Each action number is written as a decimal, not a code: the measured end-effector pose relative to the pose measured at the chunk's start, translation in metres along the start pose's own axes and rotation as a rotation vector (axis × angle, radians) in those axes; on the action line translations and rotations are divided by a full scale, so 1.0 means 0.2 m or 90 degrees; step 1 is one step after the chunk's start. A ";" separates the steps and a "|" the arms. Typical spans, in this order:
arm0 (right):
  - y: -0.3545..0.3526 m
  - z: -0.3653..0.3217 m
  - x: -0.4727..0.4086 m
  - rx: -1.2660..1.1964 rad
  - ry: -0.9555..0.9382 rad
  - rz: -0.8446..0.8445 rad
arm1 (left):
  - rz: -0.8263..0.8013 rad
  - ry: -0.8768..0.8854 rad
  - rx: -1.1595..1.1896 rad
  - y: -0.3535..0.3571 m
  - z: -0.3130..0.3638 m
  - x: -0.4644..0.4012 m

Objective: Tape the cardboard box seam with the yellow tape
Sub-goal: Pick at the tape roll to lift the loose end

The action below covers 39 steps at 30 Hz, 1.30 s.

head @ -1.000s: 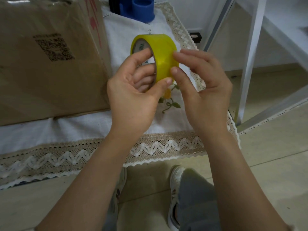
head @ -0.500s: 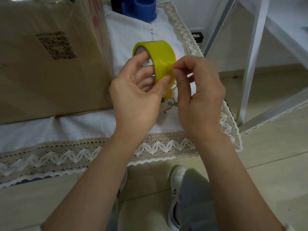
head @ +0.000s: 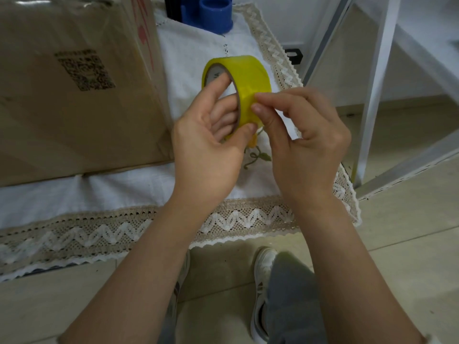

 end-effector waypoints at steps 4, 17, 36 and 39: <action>-0.01 -0.01 -0.01 0.025 -0.019 0.000 | 0.013 0.013 -0.011 0.00 0.01 0.01; 0.00 0.01 -0.01 -0.047 0.042 -0.066 | -0.005 0.042 -0.052 -0.01 0.02 -0.01; -0.01 -0.02 0.00 0.056 -0.045 -0.027 | 0.016 0.096 -0.105 -0.04 0.05 0.00; 0.00 -0.03 0.01 0.071 -0.065 -0.033 | 0.032 0.102 -0.169 -0.04 0.05 0.00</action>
Point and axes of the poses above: each hand's wrist, its own x-axis away from the middle knuckle, its own y-axis out of the palm, z = x × y, the point moved 5 cm from there along -x, towards the middle knuckle, and after that the axes turned 1 degree about x, right-handed, at the moved point
